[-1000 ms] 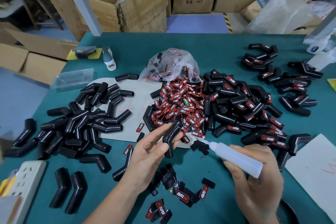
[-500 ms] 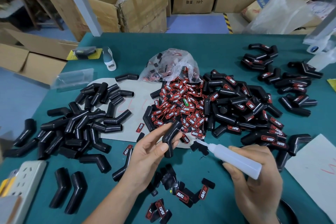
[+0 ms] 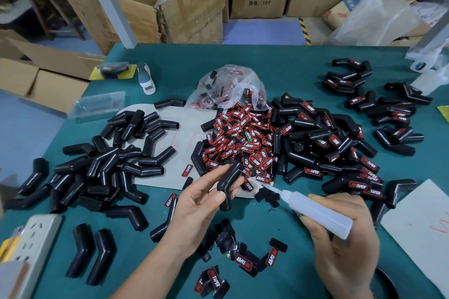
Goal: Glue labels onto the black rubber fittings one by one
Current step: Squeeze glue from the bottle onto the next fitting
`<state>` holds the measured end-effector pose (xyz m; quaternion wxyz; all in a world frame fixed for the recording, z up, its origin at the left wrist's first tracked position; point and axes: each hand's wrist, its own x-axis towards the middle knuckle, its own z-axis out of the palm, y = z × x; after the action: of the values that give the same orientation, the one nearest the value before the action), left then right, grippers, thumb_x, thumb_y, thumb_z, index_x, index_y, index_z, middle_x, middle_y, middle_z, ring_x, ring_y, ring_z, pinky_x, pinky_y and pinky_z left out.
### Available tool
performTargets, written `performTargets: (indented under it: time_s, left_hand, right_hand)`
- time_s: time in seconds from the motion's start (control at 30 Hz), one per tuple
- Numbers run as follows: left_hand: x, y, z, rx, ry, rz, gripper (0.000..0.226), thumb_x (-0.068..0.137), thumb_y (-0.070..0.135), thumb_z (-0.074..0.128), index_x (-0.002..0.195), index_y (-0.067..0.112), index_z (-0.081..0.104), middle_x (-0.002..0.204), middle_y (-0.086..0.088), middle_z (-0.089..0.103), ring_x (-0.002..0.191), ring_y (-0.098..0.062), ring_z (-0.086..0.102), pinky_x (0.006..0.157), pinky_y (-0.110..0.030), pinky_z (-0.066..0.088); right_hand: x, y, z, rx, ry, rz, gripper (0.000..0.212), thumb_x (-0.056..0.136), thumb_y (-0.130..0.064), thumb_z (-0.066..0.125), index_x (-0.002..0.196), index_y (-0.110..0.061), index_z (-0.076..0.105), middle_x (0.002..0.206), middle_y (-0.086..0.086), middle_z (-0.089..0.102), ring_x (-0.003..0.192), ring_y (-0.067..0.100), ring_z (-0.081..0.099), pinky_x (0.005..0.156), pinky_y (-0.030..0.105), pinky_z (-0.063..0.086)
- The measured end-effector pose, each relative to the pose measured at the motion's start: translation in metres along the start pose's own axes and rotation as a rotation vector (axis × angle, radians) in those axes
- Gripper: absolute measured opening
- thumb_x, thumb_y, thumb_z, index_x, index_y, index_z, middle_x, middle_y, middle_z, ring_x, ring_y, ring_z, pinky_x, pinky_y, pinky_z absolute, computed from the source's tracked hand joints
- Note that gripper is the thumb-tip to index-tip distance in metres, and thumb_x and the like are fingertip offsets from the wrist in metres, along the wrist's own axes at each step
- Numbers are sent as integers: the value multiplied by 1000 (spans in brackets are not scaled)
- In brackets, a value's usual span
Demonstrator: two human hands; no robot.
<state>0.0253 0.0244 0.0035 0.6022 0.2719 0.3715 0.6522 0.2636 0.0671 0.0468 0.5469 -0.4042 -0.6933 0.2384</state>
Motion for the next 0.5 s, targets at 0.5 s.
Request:
performTargets:
  time_s: [0.5]
  left_hand:
    - [0,2,1,20,21,-4,59,91,26,82,145,13,61,142,-20,64,130,-38,64,109,-38,51]
  right_hand:
    - [-1,-1,0,17,-28,-11,29,102,-50,60,111,-23,59,104,3,67,99,3,62,87,19,47]
